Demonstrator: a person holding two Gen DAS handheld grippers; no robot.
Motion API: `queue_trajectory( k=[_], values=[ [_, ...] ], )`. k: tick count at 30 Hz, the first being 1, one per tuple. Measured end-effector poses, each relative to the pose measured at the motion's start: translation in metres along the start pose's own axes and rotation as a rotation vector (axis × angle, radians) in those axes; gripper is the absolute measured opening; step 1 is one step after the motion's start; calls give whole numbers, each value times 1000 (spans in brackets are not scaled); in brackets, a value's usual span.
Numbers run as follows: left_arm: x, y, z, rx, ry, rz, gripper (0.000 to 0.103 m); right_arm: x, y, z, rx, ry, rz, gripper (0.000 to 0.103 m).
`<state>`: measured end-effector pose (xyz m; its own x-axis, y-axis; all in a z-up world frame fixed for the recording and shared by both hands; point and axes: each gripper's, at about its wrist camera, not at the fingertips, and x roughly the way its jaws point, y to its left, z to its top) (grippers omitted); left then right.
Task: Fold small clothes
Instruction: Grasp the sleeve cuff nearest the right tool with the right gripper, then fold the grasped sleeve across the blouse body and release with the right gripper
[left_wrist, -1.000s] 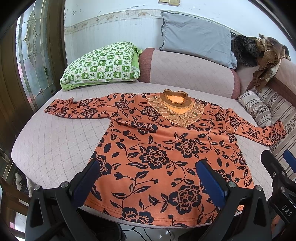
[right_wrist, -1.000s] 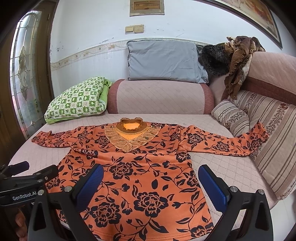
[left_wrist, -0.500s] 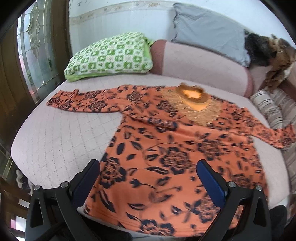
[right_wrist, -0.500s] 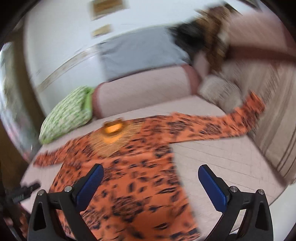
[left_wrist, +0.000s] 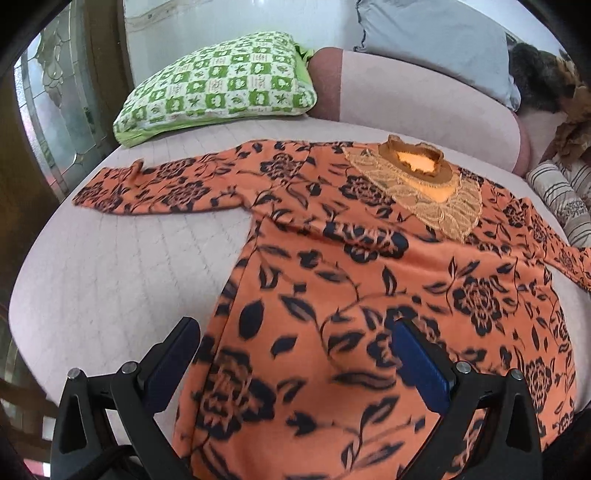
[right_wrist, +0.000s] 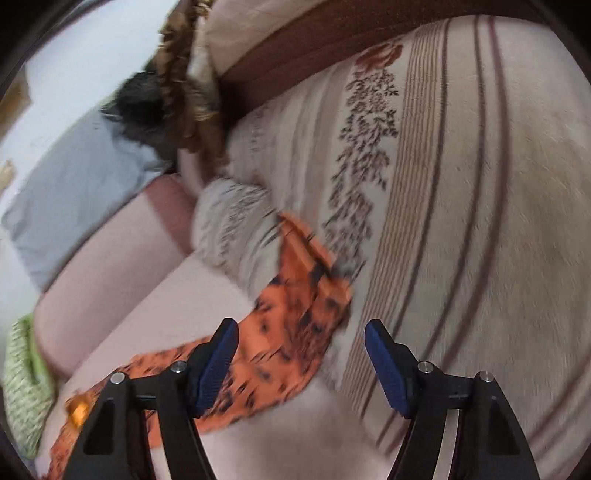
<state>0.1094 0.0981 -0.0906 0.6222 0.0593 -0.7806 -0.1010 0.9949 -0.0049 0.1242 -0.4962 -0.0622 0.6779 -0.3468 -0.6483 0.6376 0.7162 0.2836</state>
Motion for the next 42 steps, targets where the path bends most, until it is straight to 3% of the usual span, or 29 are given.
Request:
queue_trajectory(
  k=[3,4,5,6,7,9,11,15,19,22,25,27,28,30,31,33,36,38,42],
  values=[
    [8,1,7,3,-16,-18,103,20,12,6,-78,1,-106,73],
    [12,3,9,0,-20,-26,103,25,18,7,-104,-3,-130,66],
    [15,5,10,-4,-22,-29,103,31,25,8,-136,-3,-158,34],
    [16,7,11,-8,-25,-30,103,40,30,9,-164,17,-186,16],
    [18,12,11,-17,-30,-30,103,50,32,13,-165,51,-203,9],
    [18,20,10,-38,-43,-34,103,58,35,16,-171,71,-244,8],
    [17,34,10,-85,-61,-41,103,49,58,17,-249,46,-224,8],
    [19,55,14,-201,-68,-93,103,-8,143,17,-359,-22,-20,8],
    [15,69,16,-252,-82,-126,103,-86,254,-12,-455,-65,264,8],
    [14,81,15,-301,-78,-160,103,-142,341,-63,-502,-51,514,8],
    [16,94,13,-368,-70,-196,103,-164,399,-122,-539,3,652,9],
    [18,97,13,-390,-63,-207,103,-154,432,-174,-553,89,705,11],
    [18,98,14,-390,-63,-208,103,-141,444,-195,-569,144,704,20],
    [17,98,14,-386,-69,-201,103,-91,467,-262,-645,349,662,55],
    [16,98,13,-382,-73,-200,103,-71,468,-289,-668,409,618,92],
    [15,98,13,-374,-78,-195,103,-35,454,-322,-674,482,576,94],
    [15,97,14,-374,-85,-189,103,-26,418,-327,-631,532,577,94],
    [16,93,14,-360,-86,-185,103,-35,403,-309,-640,496,591,94],
    [12,80,19,-300,-99,-192,103,-38,352,-233,-575,375,581,94]
  ],
)
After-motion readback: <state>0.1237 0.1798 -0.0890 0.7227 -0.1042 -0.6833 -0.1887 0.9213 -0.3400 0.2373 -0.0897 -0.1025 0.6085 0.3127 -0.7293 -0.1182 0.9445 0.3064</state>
